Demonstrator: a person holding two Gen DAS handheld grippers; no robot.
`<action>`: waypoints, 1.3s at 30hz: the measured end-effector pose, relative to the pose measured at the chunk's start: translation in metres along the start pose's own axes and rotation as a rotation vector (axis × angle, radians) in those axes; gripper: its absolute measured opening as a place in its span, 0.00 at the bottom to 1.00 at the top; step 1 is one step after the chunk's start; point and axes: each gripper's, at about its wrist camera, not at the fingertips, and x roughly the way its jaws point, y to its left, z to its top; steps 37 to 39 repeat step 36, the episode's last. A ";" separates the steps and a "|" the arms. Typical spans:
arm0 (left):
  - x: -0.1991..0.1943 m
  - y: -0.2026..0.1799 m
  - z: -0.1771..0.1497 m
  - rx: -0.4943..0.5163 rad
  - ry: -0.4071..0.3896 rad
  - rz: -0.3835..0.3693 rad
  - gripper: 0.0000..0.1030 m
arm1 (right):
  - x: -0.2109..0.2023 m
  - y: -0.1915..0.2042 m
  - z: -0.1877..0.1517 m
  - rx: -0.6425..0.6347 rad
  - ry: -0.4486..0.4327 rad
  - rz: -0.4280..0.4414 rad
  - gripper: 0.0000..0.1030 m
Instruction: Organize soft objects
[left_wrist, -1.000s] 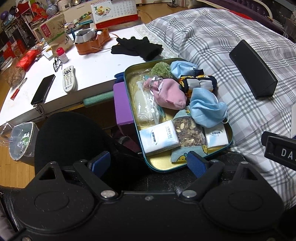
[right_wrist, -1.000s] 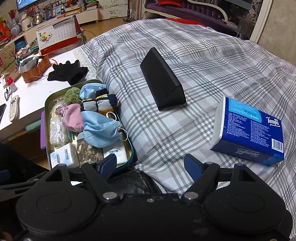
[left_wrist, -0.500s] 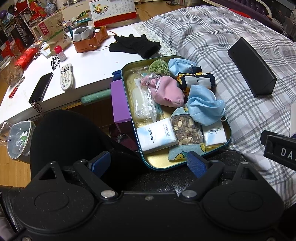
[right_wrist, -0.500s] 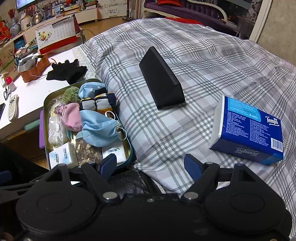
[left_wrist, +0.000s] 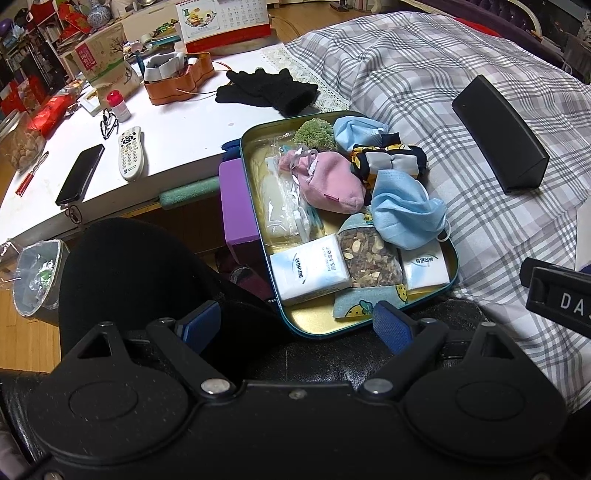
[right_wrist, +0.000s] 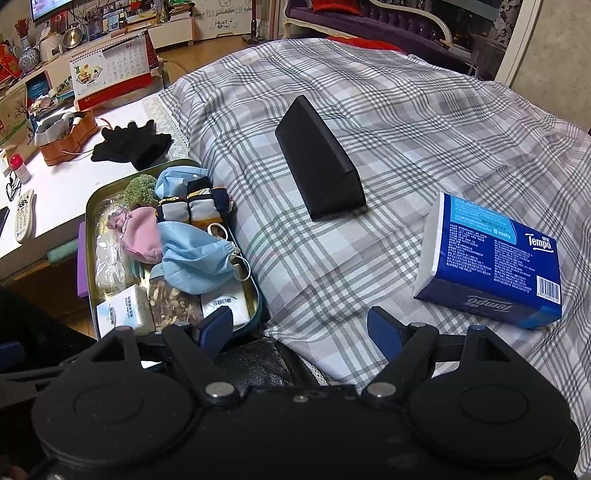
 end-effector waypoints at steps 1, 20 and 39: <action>0.000 0.000 0.000 0.000 0.002 0.001 0.84 | 0.000 0.000 0.000 0.001 0.001 -0.001 0.77; -0.001 0.000 0.001 -0.001 0.002 -0.003 0.84 | 0.000 0.001 0.000 -0.002 -0.002 -0.002 0.77; -0.003 -0.002 0.001 0.009 -0.005 0.003 0.84 | -0.003 0.001 0.001 -0.004 -0.009 -0.005 0.77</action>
